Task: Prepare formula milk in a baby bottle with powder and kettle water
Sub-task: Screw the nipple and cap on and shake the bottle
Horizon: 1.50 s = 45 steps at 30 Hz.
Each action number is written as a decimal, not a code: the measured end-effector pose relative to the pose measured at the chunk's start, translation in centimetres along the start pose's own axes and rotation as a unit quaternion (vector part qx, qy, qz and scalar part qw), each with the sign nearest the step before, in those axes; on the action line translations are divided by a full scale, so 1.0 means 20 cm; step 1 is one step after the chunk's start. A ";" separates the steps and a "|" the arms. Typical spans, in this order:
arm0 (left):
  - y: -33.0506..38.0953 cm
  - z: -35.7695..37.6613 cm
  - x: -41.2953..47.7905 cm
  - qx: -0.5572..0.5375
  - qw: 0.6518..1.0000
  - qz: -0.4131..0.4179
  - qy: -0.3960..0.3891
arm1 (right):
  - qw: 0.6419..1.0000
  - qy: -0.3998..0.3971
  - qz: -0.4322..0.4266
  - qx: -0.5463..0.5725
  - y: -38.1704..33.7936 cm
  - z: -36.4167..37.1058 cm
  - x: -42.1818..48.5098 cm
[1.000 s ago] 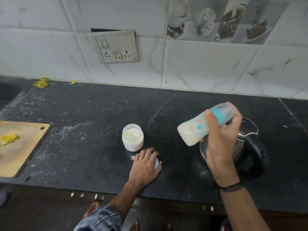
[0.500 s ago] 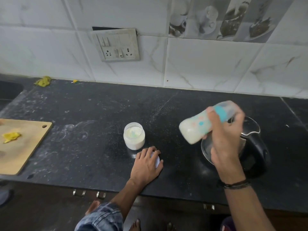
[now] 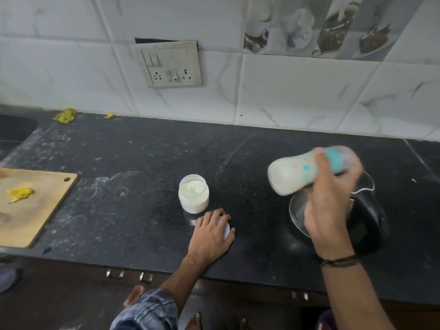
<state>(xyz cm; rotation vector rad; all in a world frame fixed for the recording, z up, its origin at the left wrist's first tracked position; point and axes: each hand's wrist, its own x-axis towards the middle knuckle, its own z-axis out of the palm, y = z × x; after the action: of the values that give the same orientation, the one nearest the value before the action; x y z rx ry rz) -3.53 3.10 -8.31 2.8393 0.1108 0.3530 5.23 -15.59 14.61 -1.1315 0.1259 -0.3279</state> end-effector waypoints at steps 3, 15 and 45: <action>0.00 -0.01 0.00 -0.005 1.000 0.000 -0.004 | 0.999 -0.013 -0.036 -0.021 -0.01 0.00 0.01; 0.00 -0.01 0.00 0.000 1.000 -0.002 -0.013 | 0.999 0.010 0.031 0.015 0.04 0.00 0.00; -0.01 0.03 0.00 -0.009 1.000 0.001 0.010 | 0.997 0.003 0.049 0.052 0.00 0.01 0.01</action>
<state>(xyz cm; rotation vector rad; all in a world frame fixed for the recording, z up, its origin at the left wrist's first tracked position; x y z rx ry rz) -3.33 3.11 -8.87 2.8179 0.1095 0.3818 5.50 -15.46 14.79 -1.0180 0.1681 -0.2475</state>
